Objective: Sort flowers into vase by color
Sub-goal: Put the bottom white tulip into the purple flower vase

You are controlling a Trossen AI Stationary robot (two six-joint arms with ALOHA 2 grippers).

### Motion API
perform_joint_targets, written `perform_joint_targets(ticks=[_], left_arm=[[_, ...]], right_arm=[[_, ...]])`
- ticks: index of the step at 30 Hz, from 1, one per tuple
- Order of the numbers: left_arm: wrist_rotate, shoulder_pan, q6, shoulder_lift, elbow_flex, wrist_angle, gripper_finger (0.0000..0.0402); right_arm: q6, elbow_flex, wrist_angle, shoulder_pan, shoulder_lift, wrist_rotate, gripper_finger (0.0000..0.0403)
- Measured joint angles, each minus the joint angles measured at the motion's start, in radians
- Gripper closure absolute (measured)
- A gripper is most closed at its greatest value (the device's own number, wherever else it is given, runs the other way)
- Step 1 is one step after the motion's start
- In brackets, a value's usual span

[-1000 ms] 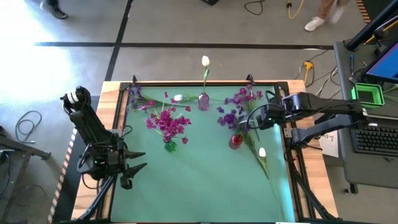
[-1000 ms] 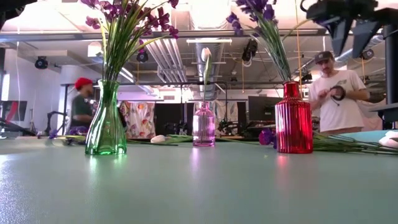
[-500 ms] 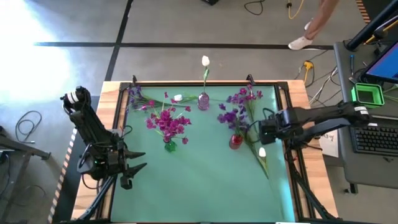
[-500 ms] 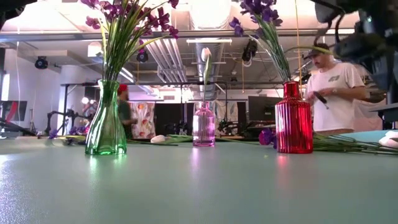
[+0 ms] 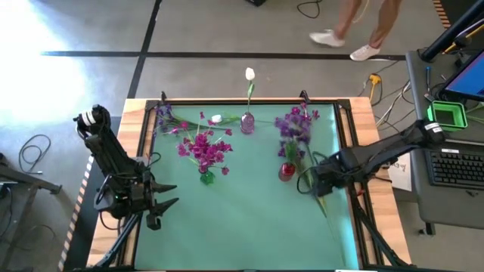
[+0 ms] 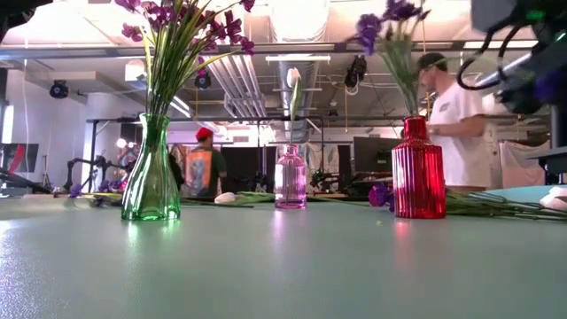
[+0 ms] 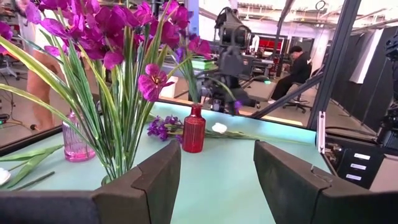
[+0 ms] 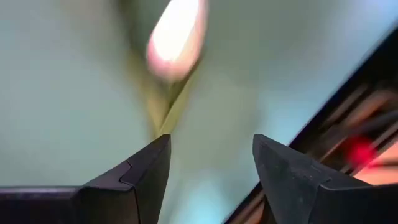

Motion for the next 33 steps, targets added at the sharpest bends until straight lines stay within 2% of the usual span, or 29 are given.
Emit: perform_joint_targets(ticks=[3, 11, 22, 33], left_arm=[[0.0, 0.0, 0.0, 0.0, 0.0, -0.005, 0.0209], [0.0, 0.0, 0.0, 0.0, 0.0, -0.026, 0.0209], [0.0, 0.0, -0.018, 0.0, 0.0, -0.025, 0.0209], [0.0, 0.0, -0.022, 0.0, 0.0, -0.025, 0.0209]], right_arm=[[0.07, 0.004, 0.054, 0.075, 0.026, -0.061, 0.0184], [0.188, 0.003, 0.126, 0.236, 0.13, -0.068, 0.0184], [0.212, 0.002, 0.173, 0.306, 0.209, -0.057, 0.0184], [0.212, 0.001, 0.325, 0.397, 0.34, -0.036, 0.0184]])
